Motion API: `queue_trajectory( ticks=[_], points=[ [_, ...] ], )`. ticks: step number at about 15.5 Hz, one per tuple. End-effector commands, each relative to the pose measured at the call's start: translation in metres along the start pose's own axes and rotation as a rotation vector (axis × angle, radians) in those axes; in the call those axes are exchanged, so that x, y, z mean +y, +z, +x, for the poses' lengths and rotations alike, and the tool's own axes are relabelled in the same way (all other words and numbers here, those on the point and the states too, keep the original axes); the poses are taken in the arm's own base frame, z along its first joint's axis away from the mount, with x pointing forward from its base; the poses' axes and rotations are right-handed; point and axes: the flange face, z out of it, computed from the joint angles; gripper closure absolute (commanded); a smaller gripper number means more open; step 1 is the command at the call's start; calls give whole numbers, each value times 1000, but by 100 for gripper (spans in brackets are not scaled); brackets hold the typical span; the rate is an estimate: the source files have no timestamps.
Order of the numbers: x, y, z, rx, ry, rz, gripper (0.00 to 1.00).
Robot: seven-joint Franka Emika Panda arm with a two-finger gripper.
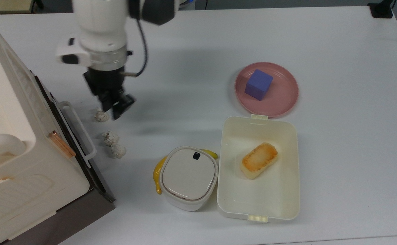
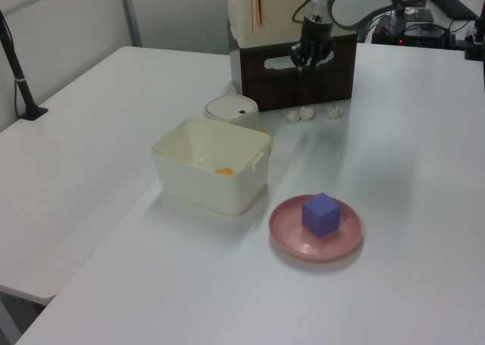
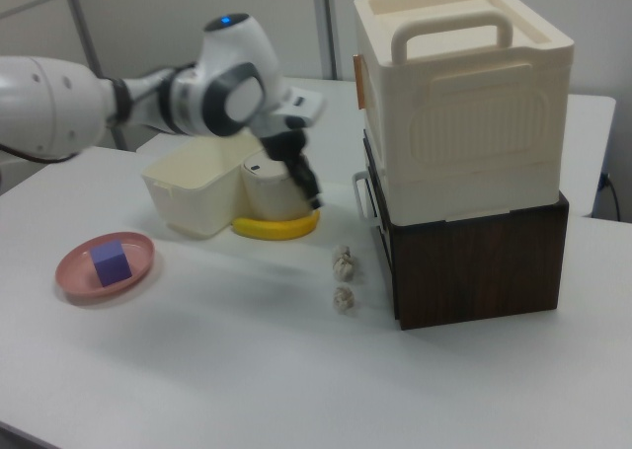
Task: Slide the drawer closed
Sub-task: 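Push the drawer front with the gripper into the cabinet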
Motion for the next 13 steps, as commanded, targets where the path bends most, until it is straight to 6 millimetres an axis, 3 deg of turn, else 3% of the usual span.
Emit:
queue_trajectory(
  ticks=[1, 5, 7, 13],
  points=[
    [-7, -51, -63, -215, -341, 12, 1],
    [-13, -95, -88, -260, -591, 43, 0],
    [-11, -110, -89, -241, -669, 61, 0],
    [13, -141, -91, -244, -671, 65, 0]
  ],
)
